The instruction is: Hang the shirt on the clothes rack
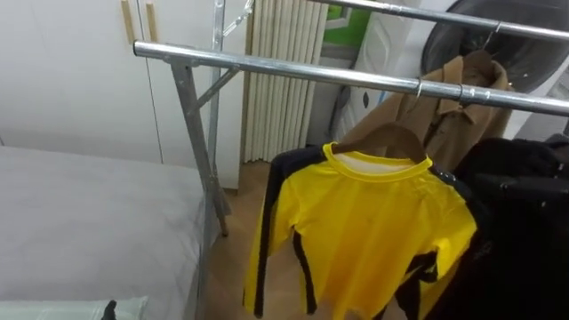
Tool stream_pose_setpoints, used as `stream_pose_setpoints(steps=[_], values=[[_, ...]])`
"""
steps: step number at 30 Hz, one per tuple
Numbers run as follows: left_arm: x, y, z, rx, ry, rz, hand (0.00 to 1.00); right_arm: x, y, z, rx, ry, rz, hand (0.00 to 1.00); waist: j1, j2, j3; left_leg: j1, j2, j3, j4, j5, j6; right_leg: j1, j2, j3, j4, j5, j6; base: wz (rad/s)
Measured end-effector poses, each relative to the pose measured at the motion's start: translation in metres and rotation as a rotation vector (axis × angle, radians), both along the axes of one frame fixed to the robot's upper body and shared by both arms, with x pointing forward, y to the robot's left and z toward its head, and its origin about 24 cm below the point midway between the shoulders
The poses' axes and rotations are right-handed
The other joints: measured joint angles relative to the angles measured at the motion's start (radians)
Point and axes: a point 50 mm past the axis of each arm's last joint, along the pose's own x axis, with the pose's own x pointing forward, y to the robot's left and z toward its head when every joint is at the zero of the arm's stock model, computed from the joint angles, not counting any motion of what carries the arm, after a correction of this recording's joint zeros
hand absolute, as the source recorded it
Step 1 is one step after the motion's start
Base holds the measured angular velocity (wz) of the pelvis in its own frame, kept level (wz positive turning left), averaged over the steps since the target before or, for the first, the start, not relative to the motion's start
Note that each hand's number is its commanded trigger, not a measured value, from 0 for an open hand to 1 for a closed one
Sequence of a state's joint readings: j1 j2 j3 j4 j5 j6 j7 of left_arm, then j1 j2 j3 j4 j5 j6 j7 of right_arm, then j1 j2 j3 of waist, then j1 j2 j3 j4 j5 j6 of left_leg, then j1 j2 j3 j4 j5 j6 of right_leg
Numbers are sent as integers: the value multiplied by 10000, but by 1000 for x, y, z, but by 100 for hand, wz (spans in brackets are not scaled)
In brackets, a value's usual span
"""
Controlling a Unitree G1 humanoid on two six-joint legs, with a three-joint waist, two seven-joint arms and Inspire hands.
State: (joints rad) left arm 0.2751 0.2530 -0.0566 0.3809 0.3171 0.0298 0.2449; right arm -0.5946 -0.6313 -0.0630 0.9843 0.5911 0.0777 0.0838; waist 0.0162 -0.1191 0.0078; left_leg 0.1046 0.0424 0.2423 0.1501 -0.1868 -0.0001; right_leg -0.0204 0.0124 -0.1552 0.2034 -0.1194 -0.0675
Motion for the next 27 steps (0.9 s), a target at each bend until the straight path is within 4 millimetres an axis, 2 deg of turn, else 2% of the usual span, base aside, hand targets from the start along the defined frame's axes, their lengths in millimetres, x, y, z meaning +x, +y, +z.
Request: stream_pose_setpoints(steps=[2,7,13,16,22,24,27], values=[[-1,1,-1,-10,6,-15,0,2,1,5,-147,-291,-48,0,-81,54,-30,28,14,14,0,-2,-4,10,18,23,6,-6,-10,-4],[-1,0,-1,-57,-121,-133,0,2,2,9,-214,-718,-136,0,-132,54,-32,92,37,115,1,-22,-37,25,78,153,7,-10,-30,-7],[-4,1,-4,-103,-86,-189,0,-9,4,0,-905,-490,237,0,-120,11,-13,125,19,229,4,-23,-40,18,83,226,10,-10,-32,-6],[-10,4,-10,-102,204,-92,0,-20,5,-13,-1366,-65,623,0,-126,-68,20,118,-1,279,2,-24,-40,9,101,276,-43,-16,-33,-2],[-24,12,-25,72,1062,359,0,-54,24,-63,-1956,1485,1619,0,-95,-94,3,151,37,308,-30,-36,-57,47,172,326,-165,17,-77,-5],[-28,14,-29,138,1191,457,0,-70,32,-83,-1930,2025,1887,0,-35,-19,0,242,62,336,-45,-53,-85,108,224,444,-179,17,-79,-12],[-35,15,-37,101,1568,585,0,-93,52,-107,-1716,2539,2530,0,92,250,-45,277,72,341,-57,-80,-122,80,276,614,-179,18,-82,-18]])
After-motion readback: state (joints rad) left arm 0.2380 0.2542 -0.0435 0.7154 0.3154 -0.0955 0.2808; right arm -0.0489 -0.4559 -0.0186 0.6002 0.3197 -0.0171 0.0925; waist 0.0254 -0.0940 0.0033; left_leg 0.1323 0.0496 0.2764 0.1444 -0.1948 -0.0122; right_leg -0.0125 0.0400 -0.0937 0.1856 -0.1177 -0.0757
